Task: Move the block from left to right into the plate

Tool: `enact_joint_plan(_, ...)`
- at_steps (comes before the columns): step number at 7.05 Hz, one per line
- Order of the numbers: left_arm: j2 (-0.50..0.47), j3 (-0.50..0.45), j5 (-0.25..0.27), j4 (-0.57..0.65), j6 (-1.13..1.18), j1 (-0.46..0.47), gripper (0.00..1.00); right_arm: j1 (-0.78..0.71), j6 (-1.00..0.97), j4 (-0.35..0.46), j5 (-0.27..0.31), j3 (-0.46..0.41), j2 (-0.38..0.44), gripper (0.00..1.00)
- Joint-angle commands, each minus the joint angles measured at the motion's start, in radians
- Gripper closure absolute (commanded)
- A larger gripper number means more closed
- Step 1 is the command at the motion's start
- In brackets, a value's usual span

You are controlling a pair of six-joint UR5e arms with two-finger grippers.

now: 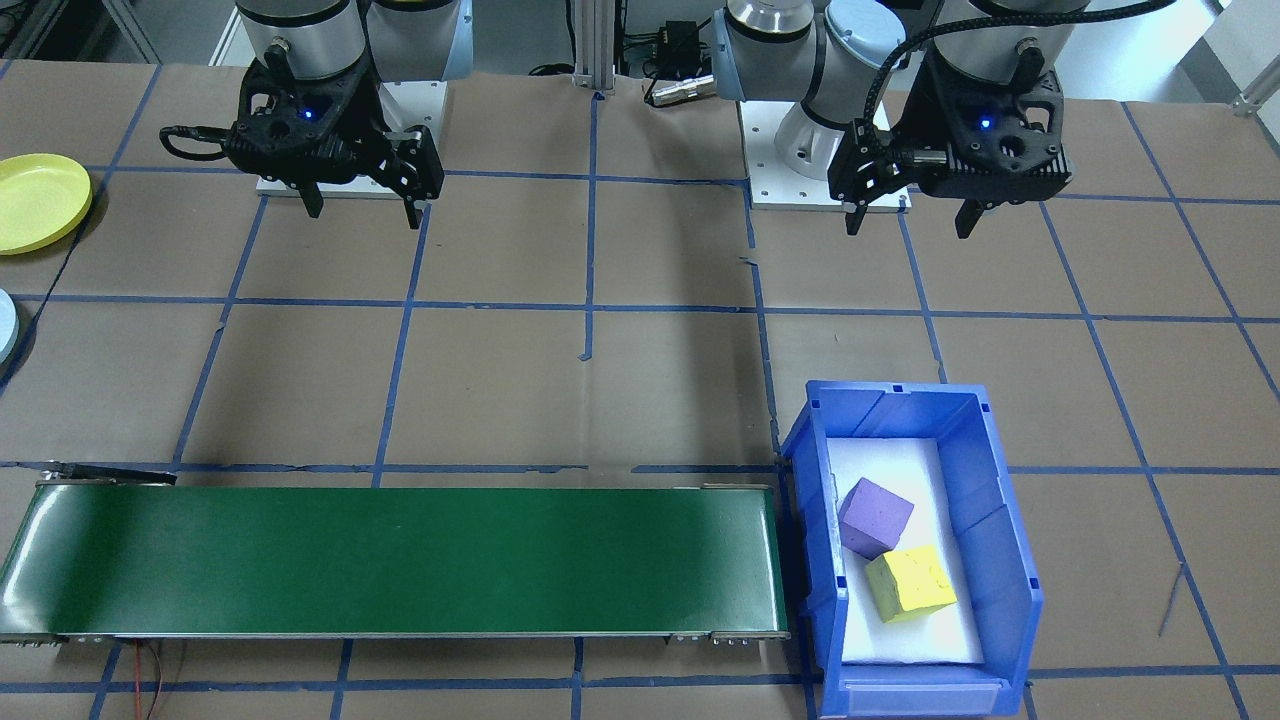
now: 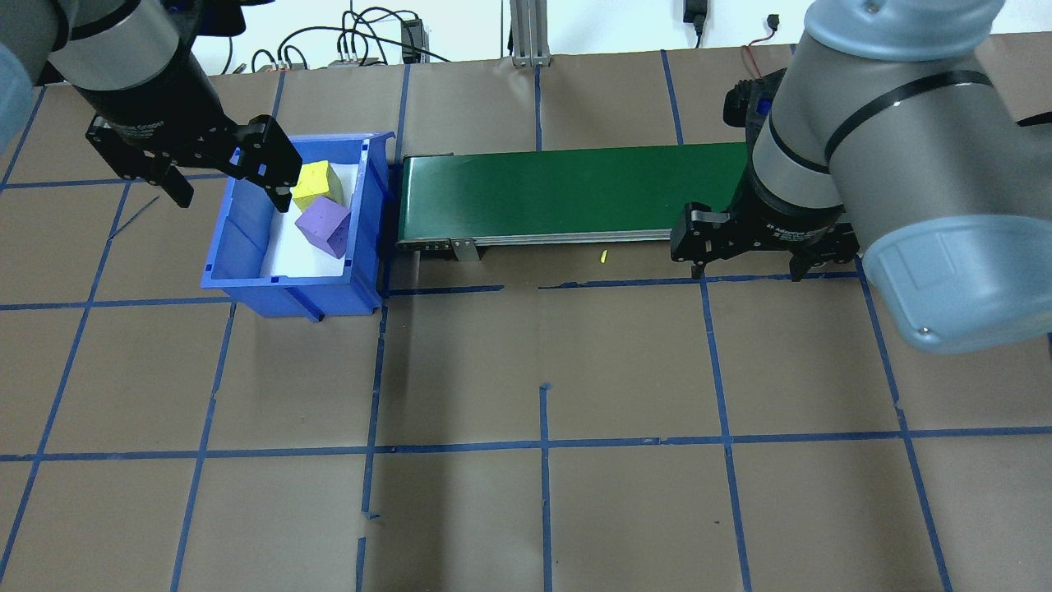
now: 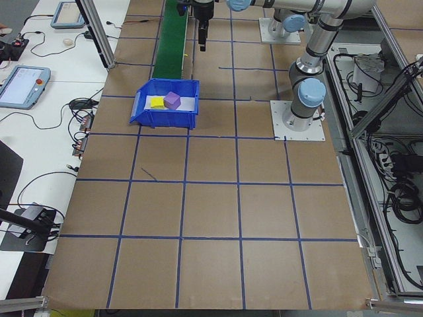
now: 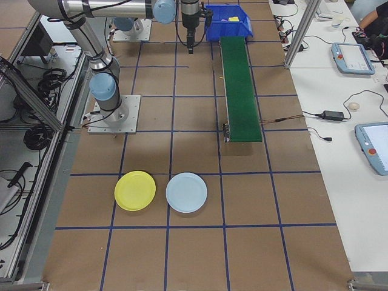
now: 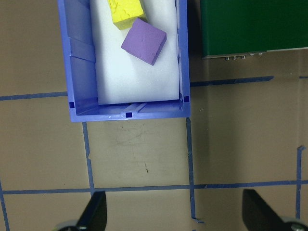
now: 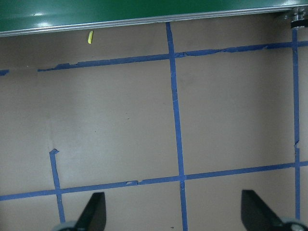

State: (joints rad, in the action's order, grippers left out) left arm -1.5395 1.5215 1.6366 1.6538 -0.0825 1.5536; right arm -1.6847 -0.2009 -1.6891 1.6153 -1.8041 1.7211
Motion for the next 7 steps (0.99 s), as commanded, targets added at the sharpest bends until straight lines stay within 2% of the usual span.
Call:
enact_joint_plan(1, 0.004, 0.006, -0.015, 0.000, 0.000, 0.002, 0.00, -0.001, 0.000, 0.000, 0.000, 0.000, 0.000, 0.00)
enact_joint_plan(3, -0.007, -0.001, -0.017, -0.046, 0.016, -0.024, 0.00, -0.010, -0.003, 0.000, 0.003, -0.009, -0.002, 0.00)
enact_joint_plan(4, -0.107, 0.003, -0.023, -0.174, 0.018, -0.083, 0.00, -0.006, -0.003, -0.017, 0.000, -0.006, -0.003, 0.00)
enact_joint_plan(5, -0.213, -0.009, -0.087, -0.289, 0.023, -0.111, 0.00, -0.003, 0.003, -0.044, 0.008, -0.006, -0.006, 0.00)
enact_joint_plan(6, -0.291, 0.005, -0.089, -0.399, 0.067, -0.118, 0.00, -0.001, 0.006, -0.014, 0.015, 0.008, 0.011, 0.00)
enact_joint_plan(7, -0.342, 0.005, -0.090, -0.449, 0.154, -0.122, 0.00, -0.010, 0.006, 0.012, 0.006, 0.008, 0.023, 0.00)
